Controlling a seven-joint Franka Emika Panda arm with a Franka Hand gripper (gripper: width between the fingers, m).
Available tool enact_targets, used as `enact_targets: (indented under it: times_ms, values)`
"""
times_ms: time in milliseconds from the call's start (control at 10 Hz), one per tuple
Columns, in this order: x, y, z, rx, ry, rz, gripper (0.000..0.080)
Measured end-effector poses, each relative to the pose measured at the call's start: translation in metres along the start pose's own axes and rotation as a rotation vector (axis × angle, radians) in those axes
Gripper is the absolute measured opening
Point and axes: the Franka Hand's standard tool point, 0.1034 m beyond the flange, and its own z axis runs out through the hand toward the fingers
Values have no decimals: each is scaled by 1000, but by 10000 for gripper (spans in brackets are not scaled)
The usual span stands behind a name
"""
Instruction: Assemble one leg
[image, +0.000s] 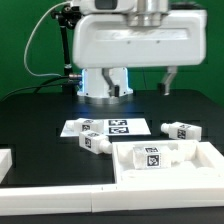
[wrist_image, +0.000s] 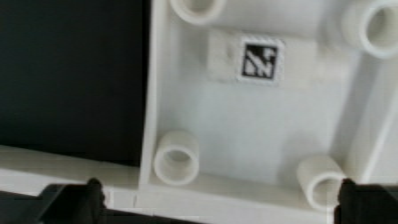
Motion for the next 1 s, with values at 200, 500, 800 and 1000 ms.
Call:
enact_targets:
  times_ms: [200,500,800,1000]
  values:
    - [4,-3,-4,-11,37,41,649]
    - [5,-5,-3,-10,38,34,649]
    - [0,-95,-9,-30,92,-13,649]
    - [-9,-114,-7,-20,106,14,649]
